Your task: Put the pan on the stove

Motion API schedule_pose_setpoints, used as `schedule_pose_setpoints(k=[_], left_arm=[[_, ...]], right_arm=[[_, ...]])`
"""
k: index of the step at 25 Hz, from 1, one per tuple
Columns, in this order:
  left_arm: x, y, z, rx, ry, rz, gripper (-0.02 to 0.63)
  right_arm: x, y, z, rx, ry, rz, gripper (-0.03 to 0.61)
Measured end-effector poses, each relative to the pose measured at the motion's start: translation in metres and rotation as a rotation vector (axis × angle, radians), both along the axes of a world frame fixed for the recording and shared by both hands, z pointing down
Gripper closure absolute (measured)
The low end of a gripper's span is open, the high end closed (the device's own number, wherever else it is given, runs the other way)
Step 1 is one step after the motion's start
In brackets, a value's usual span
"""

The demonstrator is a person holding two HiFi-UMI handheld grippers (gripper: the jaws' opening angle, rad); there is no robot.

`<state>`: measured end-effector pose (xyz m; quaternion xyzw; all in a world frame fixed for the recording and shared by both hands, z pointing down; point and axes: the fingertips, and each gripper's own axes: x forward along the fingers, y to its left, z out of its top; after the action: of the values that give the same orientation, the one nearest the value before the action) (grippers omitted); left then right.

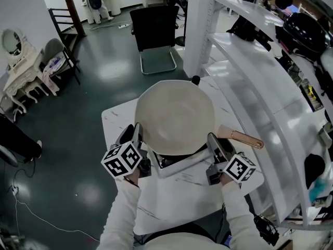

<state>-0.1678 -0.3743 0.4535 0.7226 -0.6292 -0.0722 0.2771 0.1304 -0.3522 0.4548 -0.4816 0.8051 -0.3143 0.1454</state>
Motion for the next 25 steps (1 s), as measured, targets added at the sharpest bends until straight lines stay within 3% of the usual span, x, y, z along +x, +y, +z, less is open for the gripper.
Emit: schedule_pose_setpoints(k=[10,19,25], left_arm=[[0.007,0.027,-0.014,0.039,-0.004,0.018,0.489],[0.023,0.033,-0.034,0.071,-0.068,0.058,0.485],[0.014,0.030,-0.020,0.003,-0.124,0.041,0.463]], right_arm=[[0.000,0.037,0.000,0.000,0.011,-0.002,0.268],[-0.010,0.059,-0.007,0.013,0.015,-0.018,0.268],[-0.008,0.067,-0.011,0.023,0.009,-0.017,0.268]])
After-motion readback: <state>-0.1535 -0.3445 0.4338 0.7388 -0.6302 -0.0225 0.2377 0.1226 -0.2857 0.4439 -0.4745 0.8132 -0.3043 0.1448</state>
